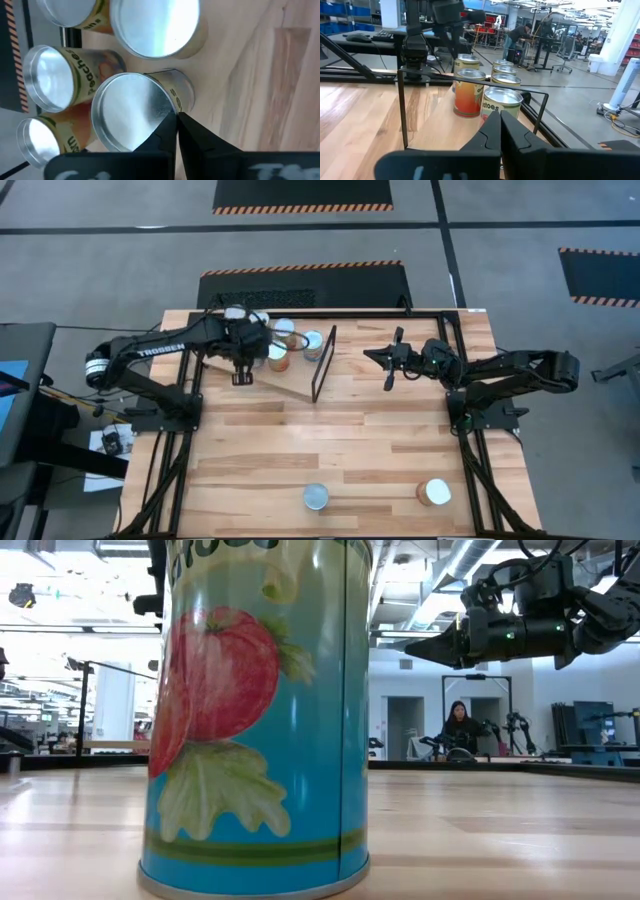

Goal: Pick and place cans onto a shelf
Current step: Align the canned peaches with the other canned peaches on the shelf, then align the canned corn with the other canned corn on the shelf

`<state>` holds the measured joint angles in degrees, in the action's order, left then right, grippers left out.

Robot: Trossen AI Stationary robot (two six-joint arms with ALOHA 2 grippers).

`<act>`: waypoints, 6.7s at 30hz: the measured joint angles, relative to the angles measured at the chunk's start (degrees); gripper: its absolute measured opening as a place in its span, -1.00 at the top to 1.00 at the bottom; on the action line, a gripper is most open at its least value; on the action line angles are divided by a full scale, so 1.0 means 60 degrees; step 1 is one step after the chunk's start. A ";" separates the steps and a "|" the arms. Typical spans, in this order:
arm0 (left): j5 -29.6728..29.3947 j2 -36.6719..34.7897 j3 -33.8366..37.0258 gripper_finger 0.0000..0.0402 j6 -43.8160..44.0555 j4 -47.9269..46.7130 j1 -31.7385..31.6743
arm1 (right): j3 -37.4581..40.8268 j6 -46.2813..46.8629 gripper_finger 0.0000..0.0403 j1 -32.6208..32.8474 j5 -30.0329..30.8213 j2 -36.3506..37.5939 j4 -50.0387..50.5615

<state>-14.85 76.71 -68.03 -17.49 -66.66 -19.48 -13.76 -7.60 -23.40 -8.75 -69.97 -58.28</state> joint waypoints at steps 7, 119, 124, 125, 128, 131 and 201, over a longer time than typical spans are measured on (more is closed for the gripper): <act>0.0230 0.0000 0.0000 1.00 -0.0296 0.0139 -0.0557 | 0.0000 -0.0004 0.94 -0.0002 0.0000 0.0000 0.0000; 0.2110 -0.4405 0.6095 1.00 0.1802 1.1627 0.2097 | -0.0107 -0.0317 0.97 0.0698 0.0018 0.0127 0.0837; 0.3000 -0.4124 0.7805 1.00 0.1754 1.5466 0.2228 | -0.1219 0.0242 0.98 0.1981 0.1541 0.0702 0.4623; 0.3083 -0.3995 0.8026 1.00 0.1768 1.6045 0.2207 | -0.1496 0.0506 0.98 0.2337 0.1964 0.0763 0.5560; 0.3364 -0.3644 0.8472 1.00 0.1757 1.7598 0.2151 | -0.2376 0.1562 0.98 0.3552 0.2880 0.0862 0.8139; 0.3586 -0.3272 0.8575 1.00 0.1564 1.8232 0.2094 | -0.3371 0.3237 0.98 0.4861 0.3358 0.0858 1.0479; 0.3086 -0.2308 0.8572 1.00 0.1522 1.8268 0.1030 | -1.2664 1.2990 0.97 0.8173 0.1959 -0.4624 2.3390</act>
<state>3.67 62.86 -16.60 -8.36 42.95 -13.30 -89.74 70.34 25.64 3.00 -97.72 82.06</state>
